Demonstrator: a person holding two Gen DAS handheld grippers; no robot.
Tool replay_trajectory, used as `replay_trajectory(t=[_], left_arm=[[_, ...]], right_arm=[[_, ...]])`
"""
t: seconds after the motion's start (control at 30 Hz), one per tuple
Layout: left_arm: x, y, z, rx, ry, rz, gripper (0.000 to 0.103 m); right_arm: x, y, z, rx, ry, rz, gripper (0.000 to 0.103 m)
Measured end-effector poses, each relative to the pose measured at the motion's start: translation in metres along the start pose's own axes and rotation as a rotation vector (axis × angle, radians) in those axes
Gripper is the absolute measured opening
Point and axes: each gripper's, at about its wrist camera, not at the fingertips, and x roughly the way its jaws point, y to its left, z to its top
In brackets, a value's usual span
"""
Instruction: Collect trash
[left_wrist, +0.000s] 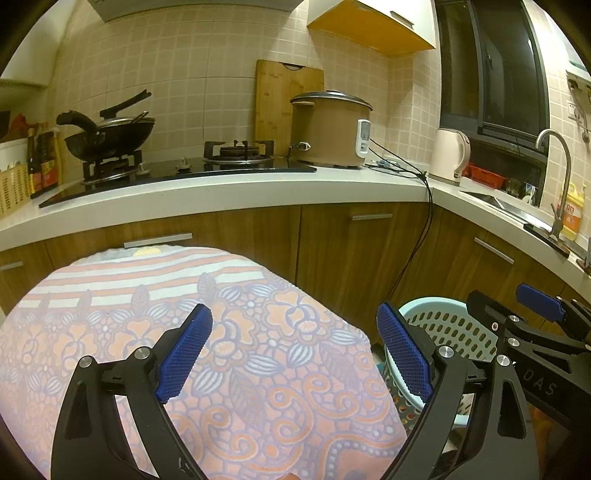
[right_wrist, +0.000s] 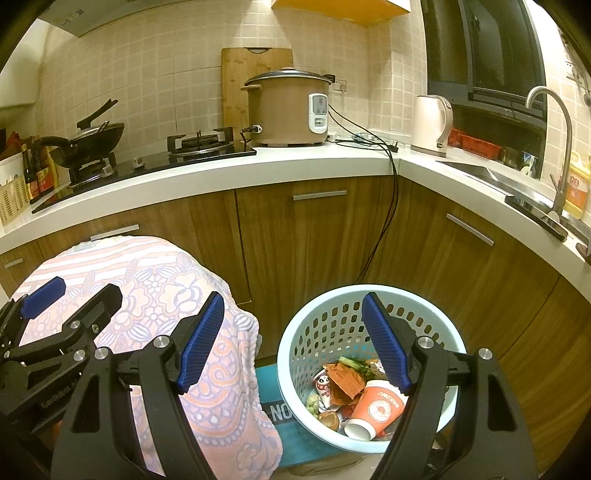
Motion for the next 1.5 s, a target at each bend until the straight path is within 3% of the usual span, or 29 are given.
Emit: replay_trajectory(t=[0.37, 0.93, 1.2, 1.5], left_arm=[[0.0, 0.001, 0.005, -0.014, 0.019, -0.002, 0.088], [-0.052, 0.0, 0.027, -0.018, -0.011, 0.015, 0.089], [-0.066, 0.001, 0.021, 0.001, -0.029, 0.033, 0.091], [-0.065, 0.01, 0.013, 0.002, 0.012, 0.031, 0.094]], right_arm=[[-0.007, 0.001, 0.013, -0.006, -0.015, -0.003, 0.073], [-0.053, -0.004, 0.024, 0.01, -0.07, -0.005, 0.073], [-0.064, 0.001, 0.018, 0.009, -0.074, 0.005, 0.077], [-0.059, 0.008, 0.011, 0.003, -0.052, 0.007, 0.077]])
